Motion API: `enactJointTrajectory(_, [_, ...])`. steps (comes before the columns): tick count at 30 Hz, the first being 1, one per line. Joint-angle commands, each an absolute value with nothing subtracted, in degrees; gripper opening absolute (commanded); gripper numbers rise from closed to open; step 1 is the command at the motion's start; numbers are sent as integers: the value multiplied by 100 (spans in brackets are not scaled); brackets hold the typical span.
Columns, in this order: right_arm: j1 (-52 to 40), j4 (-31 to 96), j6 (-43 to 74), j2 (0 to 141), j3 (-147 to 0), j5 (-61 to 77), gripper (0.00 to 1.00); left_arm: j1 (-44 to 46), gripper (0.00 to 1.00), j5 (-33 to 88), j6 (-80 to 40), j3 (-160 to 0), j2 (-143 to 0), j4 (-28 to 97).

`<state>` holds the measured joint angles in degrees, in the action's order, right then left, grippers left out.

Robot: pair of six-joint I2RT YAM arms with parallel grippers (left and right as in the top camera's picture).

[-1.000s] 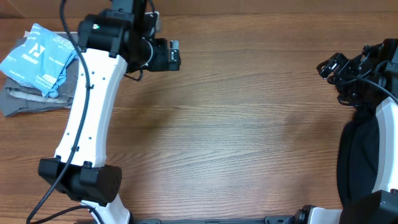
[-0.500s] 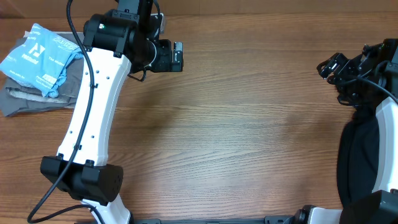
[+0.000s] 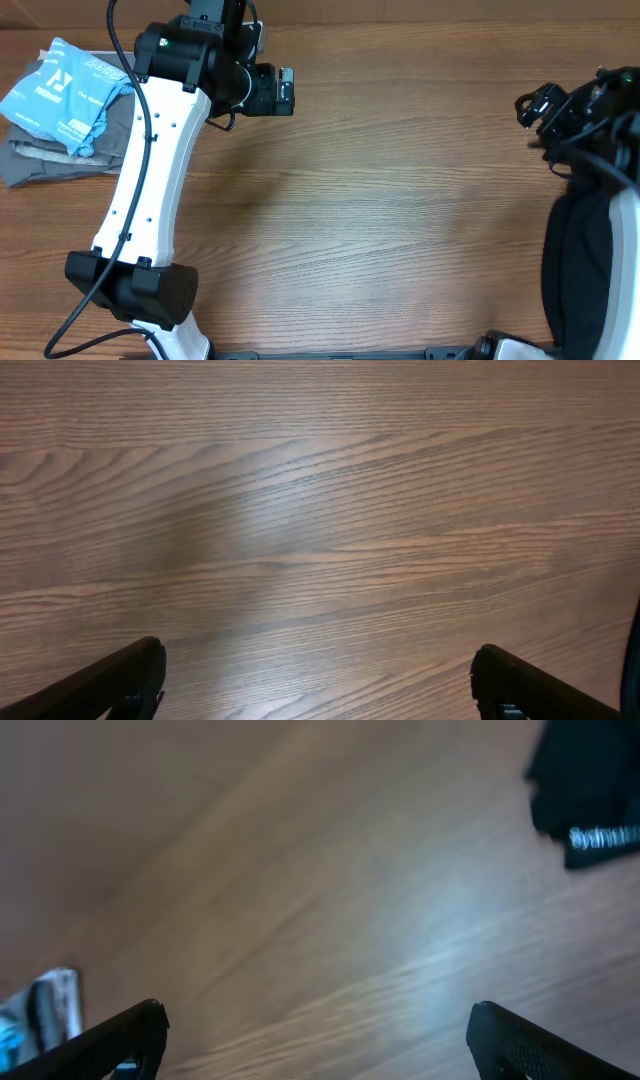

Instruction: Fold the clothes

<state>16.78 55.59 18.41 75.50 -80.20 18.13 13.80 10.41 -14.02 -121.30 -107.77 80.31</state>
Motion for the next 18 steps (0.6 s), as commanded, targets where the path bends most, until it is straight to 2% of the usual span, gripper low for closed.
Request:
enactJointTrajectory(1, [1406,5546,1844,6506,-8071,1802,100,1380,100,989,-1481,-12112,-10827,8034])
enactJointTrajectory(6, [860,5544,1844,5201,-8071,1802,100,1380,100,989,-1481,-12112,-10827,8034])
enactJointTrajectory(14, [-657,5542,1780,2893,-8071,1800,100,1380,100,989,-1481,-12112,-10827,8034])
enactJointTrajectory(18, [-1079,6029,1780,1968,-8064,1800,100,1380,100,989,-1481,-12112,-10827,8034])
